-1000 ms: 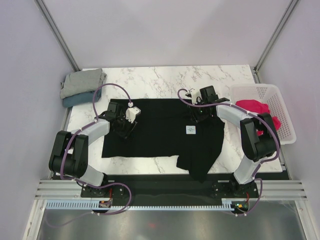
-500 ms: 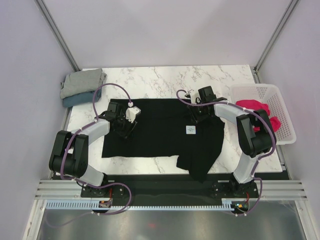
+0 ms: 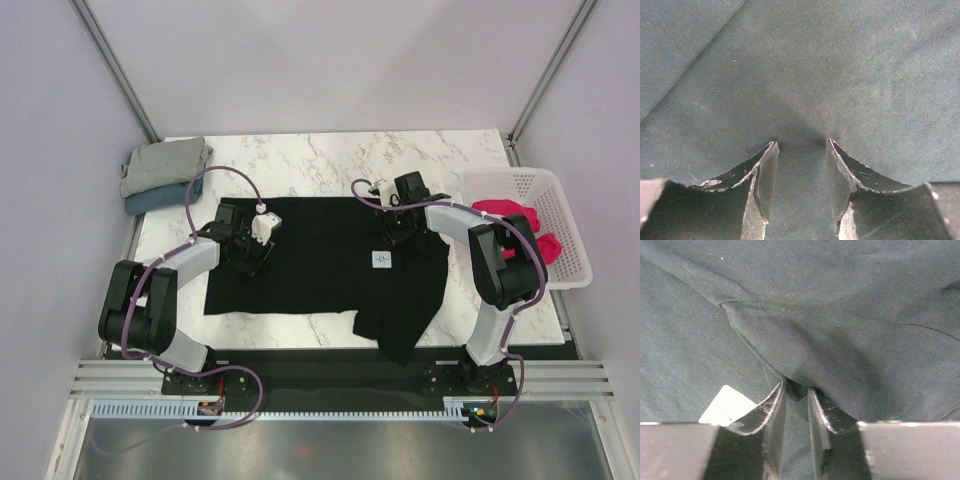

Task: Fold and stack the t-shirts
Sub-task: Fold the tshirt

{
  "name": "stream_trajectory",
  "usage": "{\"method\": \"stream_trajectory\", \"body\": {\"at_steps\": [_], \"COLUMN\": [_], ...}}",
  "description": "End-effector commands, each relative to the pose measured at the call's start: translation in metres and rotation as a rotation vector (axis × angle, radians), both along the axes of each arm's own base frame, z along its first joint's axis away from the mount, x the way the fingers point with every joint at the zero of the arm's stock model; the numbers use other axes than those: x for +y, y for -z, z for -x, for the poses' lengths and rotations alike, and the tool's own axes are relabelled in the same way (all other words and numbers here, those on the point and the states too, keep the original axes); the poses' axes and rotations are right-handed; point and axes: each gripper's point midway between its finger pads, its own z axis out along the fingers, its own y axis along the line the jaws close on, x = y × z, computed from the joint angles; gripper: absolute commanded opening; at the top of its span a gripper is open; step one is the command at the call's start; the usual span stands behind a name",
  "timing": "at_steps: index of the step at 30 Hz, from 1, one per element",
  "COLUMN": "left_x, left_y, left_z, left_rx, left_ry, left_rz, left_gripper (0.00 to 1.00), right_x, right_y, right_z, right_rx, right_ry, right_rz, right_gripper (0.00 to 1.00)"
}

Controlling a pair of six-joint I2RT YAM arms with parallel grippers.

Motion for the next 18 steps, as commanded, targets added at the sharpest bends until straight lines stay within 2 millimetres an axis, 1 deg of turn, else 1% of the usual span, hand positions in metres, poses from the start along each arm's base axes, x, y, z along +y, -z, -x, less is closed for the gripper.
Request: {"method": "stream_trajectory", "body": {"at_steps": [1,3,4,6,7,8,12,15,18], "left_x": [-0.005,-0.005,-0.005,-0.005,-0.004,-0.004,-0.004,-0.004,-0.004], "left_y": [0.010,0.010,0.010,0.010,0.010,0.010,0.010,0.009,0.009], "left_z": [0.004,0.004,0.004,0.004,0.004,0.004,0.005,0.005,0.004], "left_rx": [0.039,0.038,0.038,0.038,0.036,0.036,0.036,0.034,0.037], "left_ry": [-0.009,-0.009,-0.009,-0.009,-0.010,-0.010,-0.010,-0.007,-0.012], "left_rz": [0.020,0.020,0.020,0.020,0.018,0.018,0.018,0.017,0.018], "left_gripper": [0.51,0.51,0.50,0.50,0.50,0.51,0.50,0.50,0.50], "right_x": [0.002,0.002,0.002,0.002,0.002,0.002,0.009,0.016,0.020], "right_y": [-0.010,-0.013,-0.014,-0.014,-0.015,-0.016,-0.031,-0.047,-0.054], "right_z": [-0.015,-0.017,-0.017,-0.018,-0.017,-0.017,-0.011,0.000,0.011], "right_rx": [-0.060,-0.073,-0.076,-0.078,-0.079,-0.079,-0.072,-0.061,-0.044], "right_ry": [0.000,0.003,0.004,0.005,0.005,0.006,0.008,-0.002,-0.016], "right_rz": [0.002,-0.001,0.000,0.000,-0.002,-0.004,-0.055,-0.095,-0.110], "right_gripper": [0.30,0.26,0.21,0.16,0.12,0.09,0.07,0.06,0.07]}}
